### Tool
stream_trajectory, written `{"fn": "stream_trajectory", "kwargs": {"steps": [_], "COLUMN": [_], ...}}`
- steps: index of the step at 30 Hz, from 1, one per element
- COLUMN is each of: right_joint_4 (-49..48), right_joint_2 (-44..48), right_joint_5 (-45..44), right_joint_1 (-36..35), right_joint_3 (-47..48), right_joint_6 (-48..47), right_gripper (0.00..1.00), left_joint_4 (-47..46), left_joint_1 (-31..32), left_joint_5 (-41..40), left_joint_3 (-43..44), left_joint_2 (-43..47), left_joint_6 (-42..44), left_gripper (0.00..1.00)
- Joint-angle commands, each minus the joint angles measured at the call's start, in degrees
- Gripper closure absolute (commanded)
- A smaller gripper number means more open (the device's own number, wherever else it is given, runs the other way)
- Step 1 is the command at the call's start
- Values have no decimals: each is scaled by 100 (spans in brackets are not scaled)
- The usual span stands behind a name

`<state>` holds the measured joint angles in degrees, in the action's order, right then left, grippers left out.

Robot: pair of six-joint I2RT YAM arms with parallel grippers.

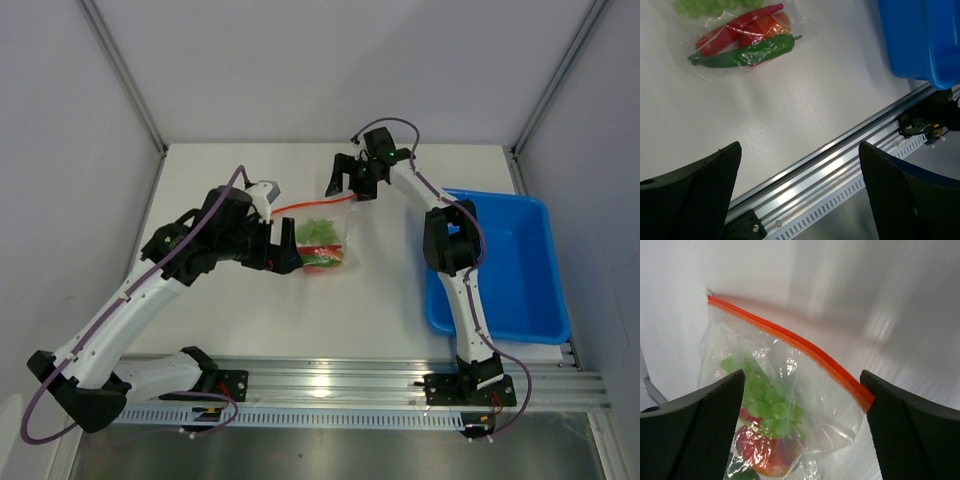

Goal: Place the food in the zip-top bag and seal the zipper
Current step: Place the zipper food storage bag at the center of the board, then reset both arms

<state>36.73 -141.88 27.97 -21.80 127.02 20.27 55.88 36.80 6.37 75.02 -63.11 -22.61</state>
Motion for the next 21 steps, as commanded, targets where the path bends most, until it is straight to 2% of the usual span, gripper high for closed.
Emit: {"fn": "stream_trajectory", "kwargs": {"steps": [1,5,9,11,15,16,18,19,21], "right_joint_4": [492,1151,1723,1855,1996,1918,1584,1417,829], "right_joint_2": [713,1171,1978,2557,3499,3736,4491,4773,5581], "right_joint_5": [-694,-1599,-2741,-3373,-3920,-4035,-4237,-4238,-3984], "right_joint_1": [-175,-386,-737,-1009,-1501,-1729,-1950,-2046,-2179], "right_joint_3": [358,394,-141,-808,-2205,-2834,-3409,-4039,-4666], "right_joint_6": [-357,-647,-700,-604,-86,63,222,379,660], "right_gripper": [1,1,1,1,1,1,0,0,0], "left_joint_4": [-314,-568,-762,-841,-1078,-1166,-1481,-1596,-1964], "left_joint_1": [-181,-410,-533,-629,-779,-797,-832,-841,-893], "left_joint_5": [285,654,804,874,1085,1120,1199,1252,1314], "left_joint_3": [-207,-741,-980,-1051,-1288,-1445,-1578,-1770,-1989], "left_joint_2": [290,492,607,642,669,695,773,818,975], "left_joint_6": [-129,-226,-279,-375,-656,-709,-824,-841,-947], "left_gripper": [1,1,0,1,1,0,0,1,0]}}
